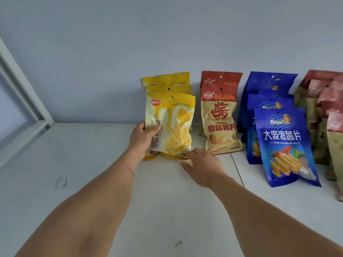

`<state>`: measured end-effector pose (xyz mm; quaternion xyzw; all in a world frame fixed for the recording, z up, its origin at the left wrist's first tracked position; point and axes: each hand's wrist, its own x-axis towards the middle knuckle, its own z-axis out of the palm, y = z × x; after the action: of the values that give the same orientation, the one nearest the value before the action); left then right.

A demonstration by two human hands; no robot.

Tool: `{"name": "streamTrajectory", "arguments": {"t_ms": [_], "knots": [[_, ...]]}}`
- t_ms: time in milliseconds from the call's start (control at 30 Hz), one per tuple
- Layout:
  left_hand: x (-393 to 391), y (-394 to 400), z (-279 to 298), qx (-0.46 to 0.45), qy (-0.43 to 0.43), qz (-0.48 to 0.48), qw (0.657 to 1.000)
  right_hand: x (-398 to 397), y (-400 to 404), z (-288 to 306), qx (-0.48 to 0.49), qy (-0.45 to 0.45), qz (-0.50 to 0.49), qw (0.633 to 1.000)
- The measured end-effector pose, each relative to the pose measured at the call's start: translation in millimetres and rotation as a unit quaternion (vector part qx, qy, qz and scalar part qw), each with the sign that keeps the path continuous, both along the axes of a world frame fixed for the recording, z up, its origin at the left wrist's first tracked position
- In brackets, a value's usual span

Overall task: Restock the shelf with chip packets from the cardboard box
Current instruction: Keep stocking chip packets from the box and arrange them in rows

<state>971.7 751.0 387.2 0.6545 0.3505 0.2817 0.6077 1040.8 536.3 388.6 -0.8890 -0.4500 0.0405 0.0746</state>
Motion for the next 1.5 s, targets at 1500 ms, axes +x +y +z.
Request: {"name": "streamTrajectory", "arguments": {"t_ms": [1500], "knots": [[-865, -520, -142, 0.404, 0.600, 0.150, 0.673, -724, -280, -151, -0.110, -0.031, 0.471, 0.875]]}}
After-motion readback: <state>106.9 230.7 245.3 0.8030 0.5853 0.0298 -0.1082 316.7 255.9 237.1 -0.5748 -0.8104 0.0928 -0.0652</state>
